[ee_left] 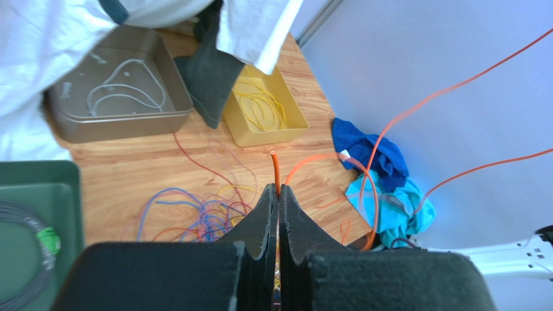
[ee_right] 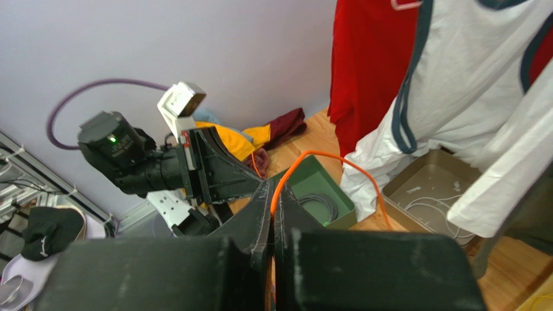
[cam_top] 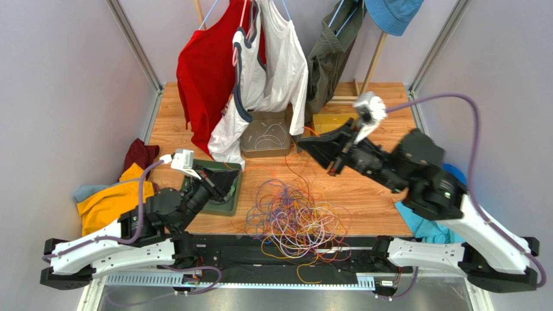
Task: Untangle the cables
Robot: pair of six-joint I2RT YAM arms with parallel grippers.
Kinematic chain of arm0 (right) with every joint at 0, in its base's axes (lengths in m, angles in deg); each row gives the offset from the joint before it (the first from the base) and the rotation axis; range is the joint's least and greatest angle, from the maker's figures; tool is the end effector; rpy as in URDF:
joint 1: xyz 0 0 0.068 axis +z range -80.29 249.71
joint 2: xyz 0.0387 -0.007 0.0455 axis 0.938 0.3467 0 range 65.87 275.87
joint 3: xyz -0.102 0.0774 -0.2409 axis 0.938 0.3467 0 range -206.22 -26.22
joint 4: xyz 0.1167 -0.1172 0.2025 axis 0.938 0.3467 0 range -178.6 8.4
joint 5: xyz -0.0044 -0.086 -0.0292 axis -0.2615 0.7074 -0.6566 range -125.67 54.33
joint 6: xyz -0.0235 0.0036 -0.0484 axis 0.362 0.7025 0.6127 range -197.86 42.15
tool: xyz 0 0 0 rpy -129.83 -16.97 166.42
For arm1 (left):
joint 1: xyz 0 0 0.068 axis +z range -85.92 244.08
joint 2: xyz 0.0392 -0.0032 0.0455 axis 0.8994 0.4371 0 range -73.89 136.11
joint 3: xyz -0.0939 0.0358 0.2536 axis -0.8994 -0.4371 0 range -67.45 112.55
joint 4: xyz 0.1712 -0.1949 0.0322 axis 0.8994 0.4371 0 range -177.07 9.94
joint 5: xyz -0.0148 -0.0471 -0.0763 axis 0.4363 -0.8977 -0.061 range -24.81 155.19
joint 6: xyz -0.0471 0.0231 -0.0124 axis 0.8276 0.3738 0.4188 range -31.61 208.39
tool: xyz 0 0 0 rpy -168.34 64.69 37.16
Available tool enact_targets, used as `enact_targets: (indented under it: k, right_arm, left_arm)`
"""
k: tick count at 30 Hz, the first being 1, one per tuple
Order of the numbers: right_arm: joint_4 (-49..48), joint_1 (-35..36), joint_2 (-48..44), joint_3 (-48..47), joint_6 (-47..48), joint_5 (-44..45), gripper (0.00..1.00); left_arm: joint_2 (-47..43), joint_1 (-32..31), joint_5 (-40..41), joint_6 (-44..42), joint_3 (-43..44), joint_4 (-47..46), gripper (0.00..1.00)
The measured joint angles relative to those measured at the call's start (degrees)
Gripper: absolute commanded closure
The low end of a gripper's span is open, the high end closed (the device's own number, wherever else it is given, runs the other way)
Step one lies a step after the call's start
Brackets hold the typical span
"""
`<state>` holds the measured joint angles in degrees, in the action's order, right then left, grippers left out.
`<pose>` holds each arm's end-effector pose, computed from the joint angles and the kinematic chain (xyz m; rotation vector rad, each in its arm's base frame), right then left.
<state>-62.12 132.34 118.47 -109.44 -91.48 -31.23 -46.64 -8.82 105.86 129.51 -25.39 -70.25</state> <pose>0.0711 0.1312 0.5076 -0.5965 1.4681 1.0022 0.0537 -0.0961 0.3515 -0.1117 1.6817 -0.9653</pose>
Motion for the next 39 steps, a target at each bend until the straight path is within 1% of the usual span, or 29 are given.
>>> enact_targets:
  k: [4,10,14,17,20,26,30,34,37,39]
  right_arm:
    - [-3.56,0.00,7.02,0.20,-1.42,-3.32,1.00]
    - [-10.69,0.00,19.34,-0.42,-3.54,-9.94,1.00]
    - [-14.25,0.00,28.98,-3.74,-4.39,-13.53,1.00]
    - [-16.22,0.00,36.52,-8.33,-4.68,-15.85,1.00]
    - [-18.03,0.00,41.70,-11.04,-4.68,-17.20,1.00]
    - [-21.40,0.00,47.39,-11.78,-4.55,-18.56,1.00]
    - [-23.61,-0.02,50.93,-11.82,-4.55,-19.39,1.00]
    - [-25.07,-0.07,53.81,-11.87,-4.57,-20.48,1.00]
    - [-25.90,-0.09,54.60,-11.87,-4.59,-21.35,1.00]
    - [-27.08,-0.09,54.80,-11.87,-4.59,-21.81,1.00]
  left_arm:
    - [-3.04,0.00,3.65,1.51,2.56,8.31,1.00]
    - [-9.57,0.00,11.19,9.46,3.87,23.67,1.00]
    - [-10.34,0.00,15.93,14.62,7.78,33.40,1.00]
    - [-10.32,0.04,18.58,16.98,10.27,38.49,1.00]
    - [-10.32,0.11,20.48,18.27,11.15,41.94,1.00]
    - [-10.29,0.15,22.75,19.96,11.15,46.53,1.00]
    - [-10.25,0.17,22.88,20.76,10.78,47.98,1.00]
    - [-8.35,0.20,22.36,23.67,9.70,50.60,1.00]
    - [-6.58,0.20,21.75,26.51,8.83,52.92,0.92]
    - [-6.40,0.20,21.11,27.74,7.98,53.79,0.89]
